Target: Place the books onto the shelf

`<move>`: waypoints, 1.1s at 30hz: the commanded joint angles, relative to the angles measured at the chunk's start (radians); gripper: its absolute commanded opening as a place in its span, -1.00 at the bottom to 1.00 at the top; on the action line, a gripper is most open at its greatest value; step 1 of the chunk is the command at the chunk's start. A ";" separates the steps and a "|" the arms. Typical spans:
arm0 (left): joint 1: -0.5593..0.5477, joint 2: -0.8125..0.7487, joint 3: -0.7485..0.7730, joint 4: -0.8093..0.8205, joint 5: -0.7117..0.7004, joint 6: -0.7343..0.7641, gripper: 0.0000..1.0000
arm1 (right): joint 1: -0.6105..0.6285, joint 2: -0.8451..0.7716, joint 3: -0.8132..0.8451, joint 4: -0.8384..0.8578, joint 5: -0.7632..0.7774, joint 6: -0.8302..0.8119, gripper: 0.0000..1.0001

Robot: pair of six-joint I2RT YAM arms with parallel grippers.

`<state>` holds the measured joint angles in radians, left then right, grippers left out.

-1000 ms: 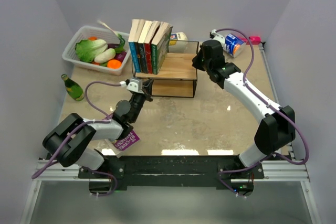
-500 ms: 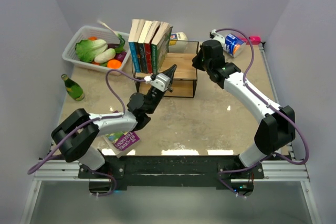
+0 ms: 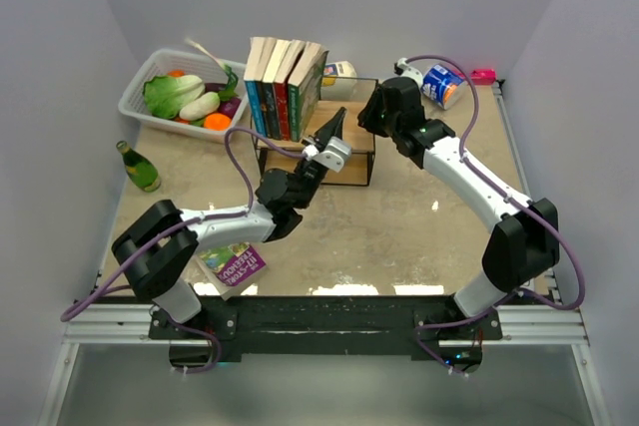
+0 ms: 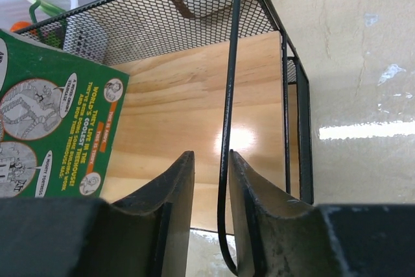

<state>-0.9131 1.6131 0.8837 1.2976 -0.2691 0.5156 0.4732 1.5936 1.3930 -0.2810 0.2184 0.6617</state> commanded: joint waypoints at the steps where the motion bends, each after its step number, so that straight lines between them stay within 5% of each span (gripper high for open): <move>1: -0.004 -0.005 0.067 0.131 -0.064 0.077 -1.00 | 0.005 -0.015 0.021 0.014 -0.017 0.007 -0.21; 8: -0.012 0.022 0.132 0.092 -0.099 0.115 -1.00 | 0.005 -0.049 0.028 0.003 -0.010 0.006 0.39; 12: -0.012 0.051 0.178 0.085 -0.130 0.123 -1.00 | 0.005 -0.073 0.031 -0.004 -0.002 0.004 0.52; 33: 0.020 0.231 0.432 0.063 -0.404 0.222 -1.00 | 0.005 -0.083 0.021 -0.004 0.006 -0.007 0.51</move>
<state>-0.9039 1.8511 1.2694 1.2846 -0.6098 0.6998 0.4770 1.5356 1.3930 -0.2924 0.2169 0.6651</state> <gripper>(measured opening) 0.015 0.755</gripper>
